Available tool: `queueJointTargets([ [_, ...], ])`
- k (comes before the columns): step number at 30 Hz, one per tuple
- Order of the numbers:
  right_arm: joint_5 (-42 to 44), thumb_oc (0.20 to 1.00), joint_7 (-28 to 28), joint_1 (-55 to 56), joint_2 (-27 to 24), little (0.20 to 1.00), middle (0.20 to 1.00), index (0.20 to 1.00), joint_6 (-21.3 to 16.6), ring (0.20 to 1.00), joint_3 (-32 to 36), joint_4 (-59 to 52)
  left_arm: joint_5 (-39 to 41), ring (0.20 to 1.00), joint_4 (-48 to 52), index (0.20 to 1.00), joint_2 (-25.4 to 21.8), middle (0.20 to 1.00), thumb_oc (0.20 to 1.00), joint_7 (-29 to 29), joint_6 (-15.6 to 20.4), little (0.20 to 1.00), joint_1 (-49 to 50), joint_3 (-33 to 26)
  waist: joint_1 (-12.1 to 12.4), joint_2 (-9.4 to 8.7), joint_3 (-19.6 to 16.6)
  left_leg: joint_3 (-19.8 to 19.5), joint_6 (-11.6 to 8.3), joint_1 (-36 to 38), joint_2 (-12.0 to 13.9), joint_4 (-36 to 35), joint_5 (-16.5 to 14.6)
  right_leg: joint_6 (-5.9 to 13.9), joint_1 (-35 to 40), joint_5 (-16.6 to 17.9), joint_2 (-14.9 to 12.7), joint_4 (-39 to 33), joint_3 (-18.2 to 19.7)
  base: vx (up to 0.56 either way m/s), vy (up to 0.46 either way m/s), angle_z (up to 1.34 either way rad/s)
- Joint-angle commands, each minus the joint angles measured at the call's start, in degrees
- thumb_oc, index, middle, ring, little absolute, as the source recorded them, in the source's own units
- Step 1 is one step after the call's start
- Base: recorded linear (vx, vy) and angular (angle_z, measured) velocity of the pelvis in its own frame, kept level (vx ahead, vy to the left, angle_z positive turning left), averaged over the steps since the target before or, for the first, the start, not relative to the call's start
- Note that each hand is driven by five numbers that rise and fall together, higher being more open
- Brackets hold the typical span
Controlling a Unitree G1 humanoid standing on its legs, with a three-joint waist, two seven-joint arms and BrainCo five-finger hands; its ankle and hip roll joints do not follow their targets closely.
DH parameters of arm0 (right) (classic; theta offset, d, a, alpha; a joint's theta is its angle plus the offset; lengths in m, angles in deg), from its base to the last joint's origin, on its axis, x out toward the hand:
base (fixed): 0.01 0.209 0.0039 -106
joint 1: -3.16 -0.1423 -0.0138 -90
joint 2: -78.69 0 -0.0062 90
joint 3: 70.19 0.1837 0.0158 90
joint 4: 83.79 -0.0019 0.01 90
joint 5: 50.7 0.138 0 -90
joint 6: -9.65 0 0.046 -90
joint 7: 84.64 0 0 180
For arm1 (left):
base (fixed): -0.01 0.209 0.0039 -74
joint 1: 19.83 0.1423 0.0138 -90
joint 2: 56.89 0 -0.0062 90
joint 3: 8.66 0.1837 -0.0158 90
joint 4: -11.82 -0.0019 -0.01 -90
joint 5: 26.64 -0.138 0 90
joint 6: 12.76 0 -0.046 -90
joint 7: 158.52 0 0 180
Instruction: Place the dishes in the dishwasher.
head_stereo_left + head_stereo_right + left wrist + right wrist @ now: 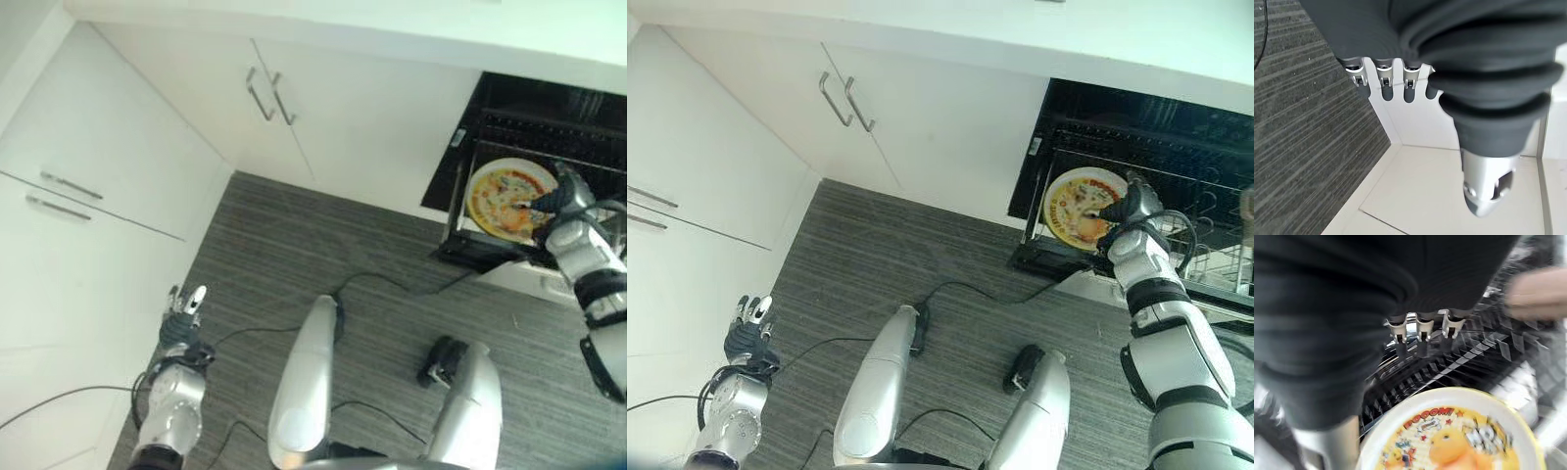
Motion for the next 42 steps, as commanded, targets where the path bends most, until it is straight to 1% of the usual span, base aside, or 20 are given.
queueJointTargets([
  [1, 11.63, 1.0, -2.66, 1.47, -2.74, 1.0, 1.0, 1.0, 2.86, 1.0, 2.88, -7.33, -1.96, 1.0, 4.22, 1.0, -1.86, 1.0, 1.0, -2.15, -0.25, 1.0, 2.16, -3.85, -0.06, 0.73, 1.5, -1.9, -3.56, 5.17, 4.18, -9.4, 4.0, 2.39, 4.65, 2.74, 0.48, -6.18, 1.35, 0.03, -0.046, -0.14],
  [7, 25.73, 1.0, -7.1, 7.83, -1.48, 1.0, 1.0, 1.0, 6.82, 1.0, 11.33, -15.56, -3.71, 1.0, 6.19, 1.0, -2.28, 1.0, 1.0, -4.03, -2.06, 1.0, 1.77, -6.18, -0.74, -2.23, 0.45, -0.62, -3.9, 10.7, 4.51, -17.99, 7.46, 3.25, 11.73, 6.61, 2.31, -17.86, -1.34, 0.04, -0.087, -0.07],
  [12, 45.37, 1.0, -5.38, 14.89, 3.89, 1.0, 1.0, 1.0, 7.64, 1.0, 19.99, -23.9, -4.73, 1.0, 6.35, 1.0, -1.56, 1.0, 1.0, -5.75, -2.06, 1.0, 1.1, -7.06, -2.18, -3.7, -0.69, 0.92, -4.02, 14.86, 4.73, -23.73, 9.39, 3.74, 17.72, 9.09, 4.93, -26.46, -2.98, 0.04, -0.078, -0.11],
  [13, 48.84, 1.0, -5.42, 19.17, 7.5, 1.0, 1.0, 1.0, 7.14, 1.0, 23.1, -30.68, -5.61, 1.0, 6.51, 1.0, -0.77, 1.0, 1.0, -6.13, -1.69, 1.0, 1.23, -7.23, -3.17, -4.05, -1.2, 1.73, -3.93, 16.69, 4.79, -25.65, 9.85, 3.79, 19.98, 9.82, 5.97, -29.35, -3.24, 0.02, -0.054, -0.11],
  [18, 51.87, 1.0, -3.73, 27.53, 14.28, 1.0, 1.0, 1.0, 6.81, 1.0, 25.67, -45.78, -7.81, 1.0, 5.09, 1.0, 1.2, 1.0, 1.0, -7.79, -0.28, 1.0, 1.96, -7.81, -6.01, -4.9, -2.72, 3.83, -3.89, 19.64, 5.25, -28.29, 10.49, 3.82, 23.24, 10.63, 7.82, -33.16, -2.72, -0.01, -0.04, -0.12],
  [22, 51.13, 1.0, -6.92, 38.06, 19.27, 1.0, 1.0, 1.0, 5.94, 1.0, 27.21, -56.77, -10.47, 1.0, 1.69, 1.0, 3.72, 1.0, 1.0, -8.18, 0.43, 1.0, 3.23, -8.65, -9.89, -4.88, -6.14, 6.72, -4.13, 24.15, 6.14, -32.3, 12.23, 3.41, 27.27, 10.5, 10.02, -36.5, -1.86, -0.03, -0.134, -0.16],
  [24, 50.63, 1.0, -7.23, 38.99, 19.62, 1.0, 1.0, 1.0, 6.11, 1.0, 27.15, -57.69, -10.48, 1.0, 1.17, 1.0, 4.04, 1.0, 1.0, -8.16, 0.6, 1.0, 3.28, -8.64, -10.27, -4.78, -6.62, 7.0, -4.23, 24.74, 6.28, -32.71, 12.45, 3.29, 27.66, 10.36, 10.28, -36.67, -1.7, -0.02, -0.158, -0.25],
  [25, 49.0, 1.0, -8.52, 42.12, 20.41, 1.0, 1.0, 1.0, 7.45, 1.0, 26.79, -60.28, -9.83, 1.0, -0.24, 1.0, 5.19, 1.0, 1.0, -8.13, 0.95, 1.0, 3.5, -9.21, -11.96, -4.6, -8.28, 8.29, -4.51, 26.78, 6.81, -33.18, 12.55, 2.45, 28.81, 9.67, 11.39, -37.08, -1.15, -0.01, -0.176, -0.33],
  [26, 47.68, 1.0, -8.75, 43.02, 20.46, 1.0, 1.0, 1.0, 7.96, 1.0, 26.58, -61.08, -9.5, 1.0, -0.5, 1.0, 5.71, 1.0, 1.0, -7.97, 1.1, 1.0, 3.67, -9.37, -12.53, -4.63, -8.74, 8.79, -4.56, 27.28, 7.04, -32.58, 12.31, 2.09, 29.13, 9.63, 11.67, -37.26, -0.93, 0.04, -0.195, -0.13],
  [27, 46.51, 1.0, -8.77, 45.28, 19.98, 1.0, 1.0, 1.0, 7.57, 1.0, 26.76, -63.15, -8.81, 1.0, -0.65, 1.0, 6.94, 1.0, 1.0, -7.91, 1.11, 1.0, 4.1, -9.37, -13.64, -4.77, -9.26, 8.32, -5.05, 26.98, 7.4, -27.55, 11.43, 1.06, 30.84, 9.32, 11.98, -37.69, -0.05, 0.18, -0.063, -0.21],
  [28, 45.71, 1.0, -9.55, 46.98, 19.87, 1.0, 1.0, 1.0, 8.06, 1.0, 27.35, -64.94, -9.41, 1.0, -0.47, 1.0, 7.94, 1.0, 1.0, -8.21, 0.85, 1.0, 5.08, -8.72, -13.88, -4.58, -9.65, 4.33, -5.73, 24.85, 7.42, -22.91, 12.42, 0.18, 32.96, 8.82, 12.86, -38.4, 1.83, 0.23, 0.014, -0.17],
  [29, 45.28, 1.0, -9.65, 47.27, 19.62, 1.0, 1.0, 1.0, 8.2, 1.0, 27.38, -65.66, -9.38, 1.0, -0.59, 1.0, 8.42, 1.0, 1.0, -8.72, 0.93, 1.0, 5.53, -8.31, -13.92, -4.39, -10.1, 3.69, -5.83, 24.77, 7.42, -24.9, 13.2, 0.31, 33.67, 8.85, 13.12, -39.14, 2.17, 0.42, 0.326, -0.65],
  [30, 41.8, 1.0, -10.17, 48.38, 19.19, 1.0, 1.0, 1.0, 7.94, 1.0, 27.54, -67.73, -8.32, 1.0, -1.86, 1.0, 10.44, 1.0, 1.0, -9.57, 1.14, 1.0, 6.92, -7.98, -14.03, -3.17, -11.1, 5.14, -6.47, 26.69, 8.87, -37.95, 17.92, 1.29, 35.63, 8.07, 13.68, -41.09, 2.87, 0.42, 0.498, -0.64],
  [31, 41.46, 1.0, -10.27, 49.82, 19.1, 1.0, 1.0, 1.0, 6.01, 1.0, 28.38, -68.44, -9.19, 1.0, -3.89, 1.0, 11.57, 1.0, 1.0, -7.56, 2.1, 1.0, 7.06, -8.53, -14.68, -3.0, -11.19, 6.41, -6.91, 26.16, 9.67, -39.82, 19.98, 1.75, 36.61, 7.56, 13.35, -41.67, 2.87, 0.44, 0.603, -0.83],
  [32, 41.98, 1.0, -11.58, 51.64, 19.34, 1.0, 1.0, 1.0, 5.05, 1.0, 29.46, -69.02, -9.78, 1.0, -4.5, 1.0, 11.78, 1.0, 1.0, -6.84, 3.3, 1.0, 7.13, -8.12, -14.84, -3.35, -11.67, 4.08, -6.53, 26.6, 8.77, -40.25, 18.87, 2.41, 36.51, 7.36, 12.62, -41.68, 3.97, 0.24, 0.422, -0.52],
  [33, 42.26, 1.0, -12.11, 52.6, 19.38, 1.0, 1.0, 1.0, 4.58, 1.0, 30.07, -69.52, -10.28, 1.0, -4.42, 1.0, 11.81, 1.0, 1.0, -6.54, 3.52, 1.0, 7.16, -8.06, -15.08, -3.69, -11.94, 3.63, -6.07, 26.81, 7.88, -39.87, 17.8, 3.08, 36.25, 7.84, 11.86, -41.9, 4.73, 0.17, 0.388, -0.53],
  [34, 43.4, 1.0, -11.9, 54.9, 19.69, 1.0, 1.0, 1.0, 3.52, 1.0, 30.96, -71.49, -10.33, 1.0, -2.73, 1.0, 10.77, 1.0, 1.0, -6.65, 2.7, 1.0, 6.97, -8.2, -15.6, -4.26, -12.34, 4.35, -5.66, 26.72, 6.59, -39.05, 16.63, 4.9, 35.75, 9.27, 10.06, -42.45, 5.13, 0.11, 0.302, -0.51],
  [37, 44.29, 1.0, -9.69, 56.6, 21.88, 1.0, 1.0, 1.0, 1.29, 1.0, 30.7, -72.59, -10.94, 1.0, -0.38, 1.0, 8.67, 1.0, 1.0, -6.95, 2.24, 1.0, 6.18, -7.9, -15.26, -4.64, -11.74, 7.94, -5.31, 27.69, 6.68, -39.01, 16.07, 6.89, 34.52, 10.67, 7.82, -41.54, 1.13, 0.05, 0.193, -0.57],
  [39, 41.4, 1.0, -7.41, 53.8, 23.86, 1.0, 1.0, 1.0, 0.91, 1.0, 28.09, -71.27, -9.07, 1.0, 2.05, 1.0, 7.0, 1.0, 1.0, -9.23, 3.03, 1.0, 5.29, -7.86, -14.0, -4.52, -10.17, 10.15, -5.66, 27.91, 7.94, -38.56, 15.28, 8.39, 31.89, 13.39, 5.18, -41.23, -2.33, -0.14, 0.026, -0.7],
  [42, 40.5, 1.0, -3.65, 51.19, 23.46, 1.0, 1.0, 1.0, 0.99, 1.0, 26.66, -68.72, -8.02, 1.0, 3.95, 1.0, 5.22, 1.0, 1.0, -10.94, 1.92, 1.0, 3.45, -7.82, -13.19, -4.58, -9.51, 9.65, -5.88, 25.7, 8.38, -37.16, 15.09, 8.24, 32.97, 14.93, 5.77, -45.9, -1.88, -0.14, -0.121, -0.66],
])
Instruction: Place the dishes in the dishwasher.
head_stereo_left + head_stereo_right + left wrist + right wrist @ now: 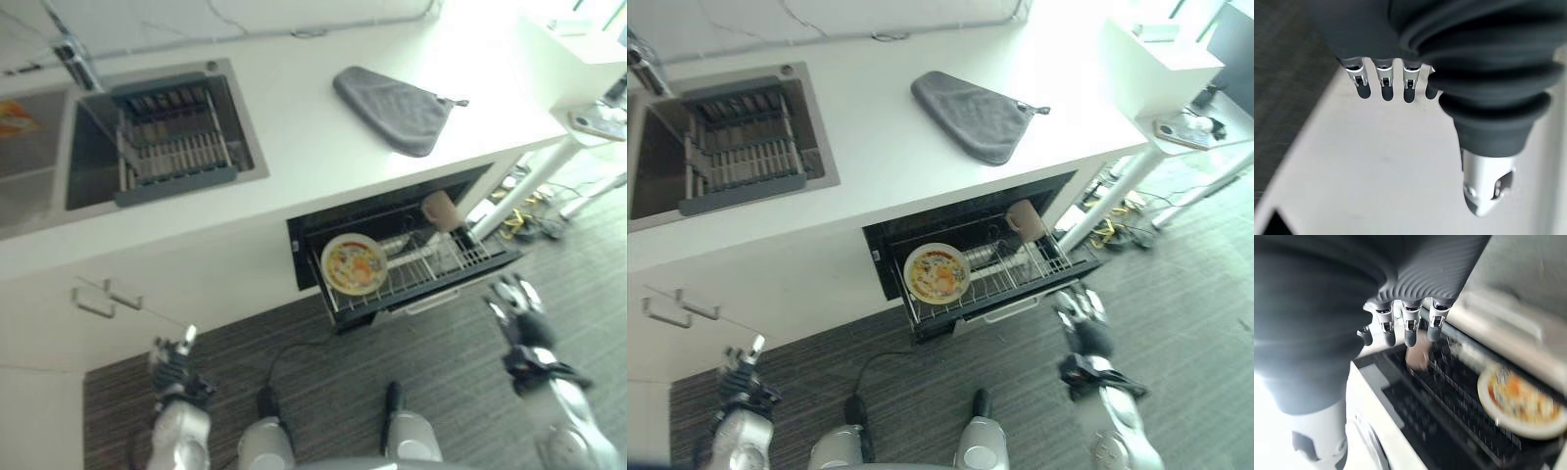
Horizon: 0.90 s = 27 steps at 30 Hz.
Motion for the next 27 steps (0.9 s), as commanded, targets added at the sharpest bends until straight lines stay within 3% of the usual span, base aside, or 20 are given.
queueJointTargets([
  [1, -1.09, 1.0, 4.77, -3.23, -5.19, 1.0, 1.0, 1.0, -2.83, 1.0, 5.18, -2.4, 1.19, 1.0, 4.8, 1.0, 1.04, 1.0, 1.0, -2.52, 0.86, 1.0, 1.63, -1.95, 1.18, 1.58, 3.66, -2.71, -5.56, 1.28, 3.6, -4.0, 2.66, 0.91, 4.26, -5.49, 2.75, 1.05, 1.21, -0.09, -0.098, 0.27],
  [3, -0.55, 1.0, 5.11, -2.94, -4.71, 1.0, 1.0, 1.0, -1.62, 1.0, 4.41, -0.36, 1.02, 1.0, 3.29, 1.0, 1.71, 1.0, 1.0, -2.03, 1.4, 1.0, 2.03, -2.27, 1.41, 1.68, 3.5, -3.32, -6.22, 0.45, 4.16, -3.9, 3.49, 0.55, 4.74, -5.85, 3.49, 0.51, 1.35, -0.04, -0.097, 0.18],
  [4, -1.06, 0.363, 4.32, -2.25, -4.42, 0.363, 0.363, 0.363, 0.0, 0.363, 3.6, 1.36, 0.53, 1.0, 3.46, 1.0, 2.27, 1.0, 1.0, -2.63, 0.94, 1.0, 2.55, -2.58, 1.7, 1.75, 3.3, -3.49, -6.57, -0.08, 4.56, -3.64, 4.02, 0.12, 5.39, -6.11, 3.94, -0.07, 0.65, -0.01, -0.097, -0.25],
  [5, -1.39, 0.2, 3.93, -2.35, -4.01, 0.2, 0.2, 0.2, 0.09, 0.2, 2.86, 3.35, 0.57, 1.0, 3.54, 1.0, 2.35, 1.0, 1.0, -2.37, 0.52, 1.0, 2.9, -2.56, 1.99, 2.1, 3.39, -3.98, -6.77, -0.52, 4.56, -3.24, 4.13, -0.15, 5.35, -6.49, 4.14, 0.23, 0.57, -0.02, -0.09, -0.24],
  [10, 1.63, 0.2, 5.05, -4.78, -3.21, 0.2, 0.2, 0.2, -0.22, 0.2, 1.56, 8.87, 0.27, 1.0, 2.65, 1.0, 2.36, 1.0, 1.0, -2.13, -0.06, 1.0, 2.32, -1.97, 2.64, 2.85, 3.69, -4.82, -6.93, -1.11, 4.03, -3.22, 4.56, -0.7, 5.38, -6.81, 4.22, 0.27, 0.42, -0.02, -0.021, 0.01],
  [15, 4.24, 0.2, 10.0, -8.86, -1.86, 0.2, 0.2, 0.2, -2.1, 0.2, 2.59, 14.77, 0.39, 1.0, 1.8, 1.0, 1.65, 1.0, 1.0, -2.01, -0.54, 1.0, 1.26, -2.01, 3.42, 4.02, 4.1, -6.08, -6.78, -2.53, 3.06, -2.07, 4.22, -0.98, 5.35, -6.87, 3.59, 0.35, 0.29, -0.03, 0.011, 0.04],
  [21, 8.22, 0.2, 8.0, -11.76, -2.98, 0.2, 0.2, 0.2, 0.49, 0.2, 3.41, 23.6, 1.09, 1.0, 0.25, 1.0, 0.61, 1.0, 1.0, 0.0, -0.99, 1.0, 0.76, -1.9, 4.65, 5.03, 4.13, -7.12, -6.77, -3.62, 2.7, -0.87, 3.9, -0.89, 5.58, -6.62, 2.87, 0.29, -0.24, 0.01, 0.009, 0.03],
  [27, 12.71, 0.2, 7.86, -16.81, -5.37, 0.2, 0.2, 0.2, 0.35, 0.2, 4.3, 31.36, 1.19, 1.0, -0.91, 1.0, -0.19, 1.0, 1.0, 1.23, -1.47, 1.0, -0.05, -0.9, 6.36, 5.84, 4.43, -8.07, -6.85, -4.41, 2.37, -0.42, 3.74, -0.91, 5.34, -6.65, 2.59, 0.55, -0.94, 0.02, -0.006, 0.06],
])
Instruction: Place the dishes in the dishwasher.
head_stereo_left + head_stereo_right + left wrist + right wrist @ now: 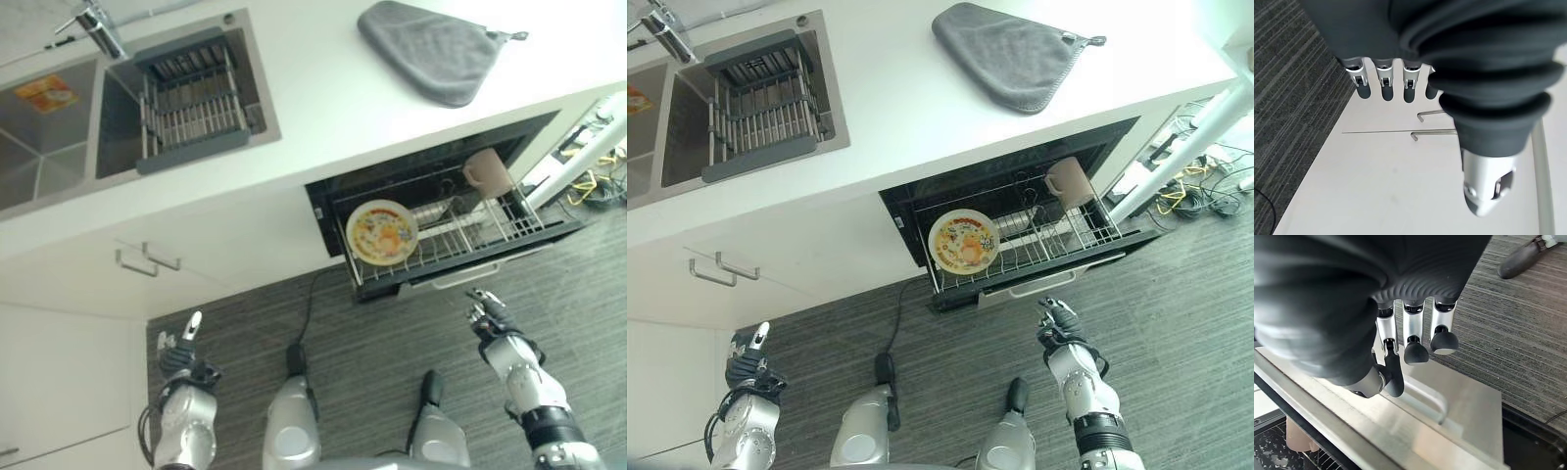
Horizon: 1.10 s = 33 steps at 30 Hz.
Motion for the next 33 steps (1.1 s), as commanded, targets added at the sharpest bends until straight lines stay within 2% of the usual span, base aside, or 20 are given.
queueJointTargets([
  [1, 3.72, 0.2, -1.19, -1.95, -0.75, 0.2, 0.2, 0.2, -1.67, 0.2, 2.15, -1.29, 0.56, 1.0, 0.08, 1.0, -5.02, 1.0, 1.0, 0.87, 1.42, 1.0, -1.29, -0.58, 1.31, -1.68, -0.58, -4.26, -2.48, -5.9, 1.24, 6.44, -1.63, -1.0, -1.02, -6.89, -1.99, 7.0, 0.3, 0.03, -0.006, 0.1],
  [8, 4.33, 0.2, -2.46, -5.66, -3.21, 0.2, 0.2, 0.2, -0.31, 0.2, 2.11, 6.72, 0.91, 1.0, -1.54, 1.0, -5.72, 1.0, 1.0, 2.47, 1.68, 1.0, -2.05, -0.45, 2.74, -0.84, 0.17, -5.24, -2.22, -6.83, 0.4, 6.8, -1.85, -1.11, -1.96, -7.08, -2.44, 7.95, -0.25, 0.03, 0.005, 0.07],
  [19, 1.7, 0.2, -3.49, -19.0, -11.94, 0.2, 0.2, 0.2, 1.71, 0.2, 0.91, 17.01, 1.06, 1.0, -3.17, 1.0, -7.75, 1.0, 1.0, 3.78, 0.33, 1.0, -3.61, 0.43, 5.86, 1.02, 2.18, -7.65, -2.15, -9.47, -0.81, 8.4, -2.19, -1.34, -4.46, -8.7, -3.41, 11.73, -1.47, 0.04, -0.007, 0.1],
  [26, -2.9, 0.2, -3.58, -30.71, -18.52, 0.2, 0.2, 0.2, 1.69, 0.2, -2.17, 21.3, 2.27, 1.0, -3.53, 1.0, -9.03, 1.0, 1.0, 4.34, -0.11, 1.0, -4.27, 0.3, 8.38, 2.84, 3.69, -9.05, -1.7, -11.87, -2.63, 8.65, -1.77, -1.37, -7.32, -10.46, -4.71, 15.33, -2.23, 0.05, 0.029, 0.12],
  [29, -4.25, 0.2, -3.9, -36.96, -21.54, 0.2, 0.2, 0.2, 1.84, 0.2, -4.35, 25.21, 2.35, 1.0, -3.38, 1.0, -9.76, 1.0, 1.0, 5.12, -0.66, 1.0, -3.84, 0.46, 10.32, 3.71, 4.34, -9.85, -1.45, -12.53, -3.79, 9.14, -2.26, -1.09, -7.41, -11.33, -5.97, 16.62, -3.12, 0.09, 0.026, 0.16],
  [33, -6.34, 0.2, -3.39, -45.27, -25.71, 0.2, 0.2, 0.2, 3.34, 0.2, -7.87, 29.86, 2.5, 1.0, -3.71, 1.0, -10.88, 1.0, 1.0, 5.64, -1.51, 1.0, -3.01, 1.14, 12.57, 5.67, 4.21, -10.28, -1.38, -13.05, -5.22, 8.6, -1.82, -0.78, -6.38, -12.15, -7.64, 17.43, -4.54, 0.1, 0.052, 0.22],
])
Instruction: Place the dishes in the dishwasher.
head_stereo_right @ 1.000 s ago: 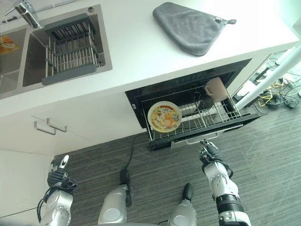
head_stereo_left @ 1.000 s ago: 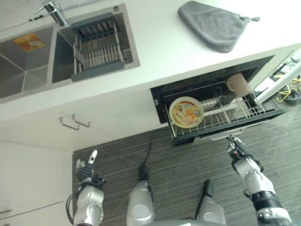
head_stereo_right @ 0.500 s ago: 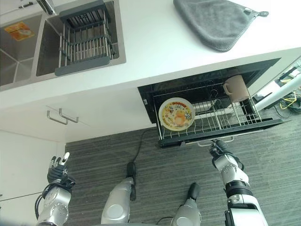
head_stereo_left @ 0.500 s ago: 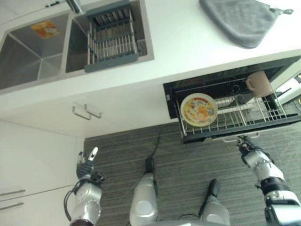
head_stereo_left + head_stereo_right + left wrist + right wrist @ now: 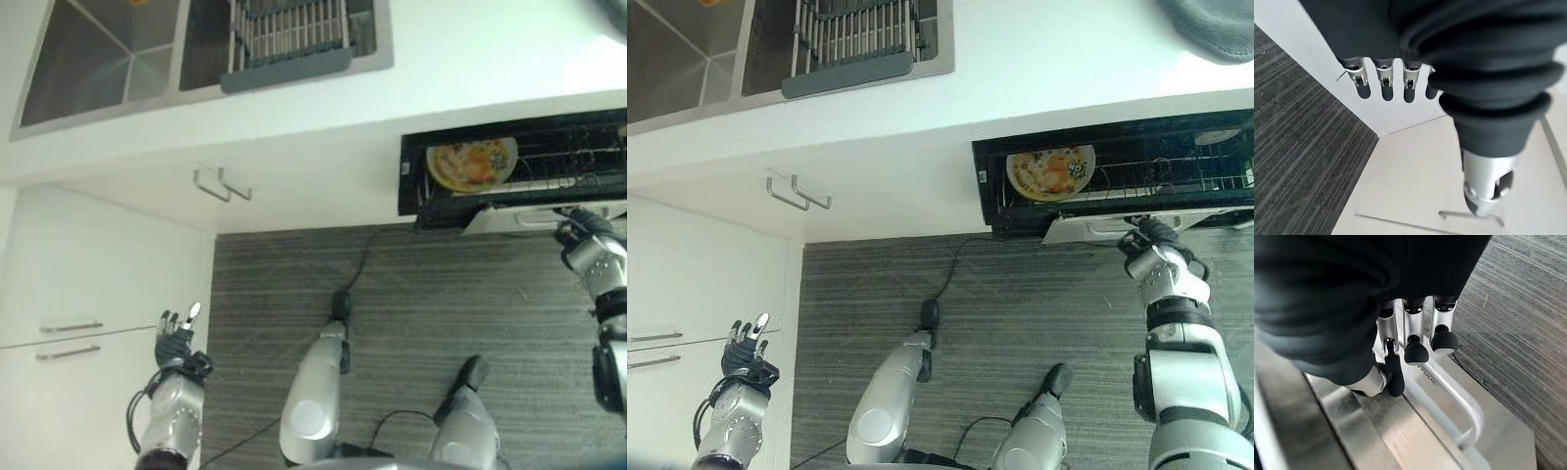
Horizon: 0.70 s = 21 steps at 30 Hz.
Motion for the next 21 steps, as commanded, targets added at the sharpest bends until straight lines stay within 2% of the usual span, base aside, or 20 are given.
queueJointTargets([
  [1, -0.68, 0.2, -2.8, -8.82, -0.68, 0.2, 0.2, 0.2, -2.01, 0.2, -4.05, -3.49, 1.06, 1.0, 0.83, 1.0, -5.78, 1.0, 1.0, -0.07, 0.75, 1.0, 0.98, 1.06, 3.29, 0.17, -3.21, -3.41, -3.62, -4.21, 1.51, 4.1, -0.98, -3.08, -1.42, -9.03, -0.96, 9.57, 0.58, 0.12, 0.056, 0.27],
  [6, -5.15, 0.2, -3.65, -18.81, -5.98, 0.2, 0.2, 0.2, -1.64, 0.2, -8.07, 4.05, 0.93, 1.0, -1.16, 1.0, -6.94, 1.0, 1.0, 2.01, -0.02, 1.0, 3.92, -0.32, 6.41, 1.67, -4.33, -3.57, -3.71, -4.21, 0.31, 4.2, -1.03, -3.05, 1.28, -9.31, -2.44, 9.25, -2.19, 0.14, 0.031, 0.32],
  [7, -5.96, 0.2, -3.85, -19.87, -6.66, 0.2, 0.2, 0.2, -1.47, 0.2, -8.76, 4.46, 0.89, 1.0, -1.28, 1.0, -7.2, 1.0, 1.0, 2.32, -0.2, 1.0, 4.45, -0.59, 6.73, 1.33, -4.63, -3.77, -4.24, -3.68, 0.28, 4.31, -2.19, -2.79, 2.21, -10.55, -2.5, 9.25, -2.07, 0.18, -0.034, 0.32],
  [13, -9.36, 0.2, -1.5, -29.34, -12.1, 0.2, 0.2, 0.2, -2.25, 0.2, -15.0, 7.44, 0.26, 1.0, -1.93, 1.0, -8.95, 1.0, 1.0, 5.7, -1.23, 1.0, 7.08, -1.94, 9.1, 0.43, -5.54, -4.63, -4.48, -4.37, 0.04, 4.92, -1.91, -2.54, 5.09, -10.41, -2.45, 7.9, -3.76, 0.14, -0.054, 0.15],
  [19, -7.47, 0.2, -1.98, -31.14, -13.57, 0.2, 0.2, 0.2, -0.29, 0.2, -16.5, 8.14, 0.63, 1.0, -0.81, 1.0, -10.35, 1.0, 1.0, 6.71, -1.4, 1.0, 7.85, -2.7, 9.61, -0.88, -5.55, -4.95, -4.45, -5.79, 0.58, 6.51, -2.28, -2.3, 5.74, -9.96, -2.05, 6.85, -3.76, 0.04, -0.046, 0.06],
  [20, -6.13, 0.58, -2.08, -30.83, -13.95, 0.58, 0.58, 0.58, -0.03, 0.58, -16.35, 8.4, 0.55, 1.0, -0.38, 1.0, -10.62, 1.0, 1.0, 6.61, -1.67, 1.0, 7.82, -2.81, 9.68, -1.1, -5.53, -4.95, -4.46, -6.08, 0.8, 6.87, -2.32, -2.27, 5.86, -9.93, -1.97, 6.67, -3.76, 0.02, -0.062, -0.01],
  [21, -4.9, 1.0, -3.07, -30.3, -14.21, 1.0, 1.0, 1.0, 0.44, 1.0, -15.8, 8.68, 0.57, 1.0, -0.34, 1.0, -10.86, 1.0, 1.0, 6.81, -1.73, 1.0, 7.81, -2.88, 9.64, -1.2, -5.41, -4.97, -4.41, -6.28, 0.93, 7.24, -2.41, -2.29, 6.1, -9.88, -1.82, 6.43, -3.77, 0.01, -0.072, -0.02],
])
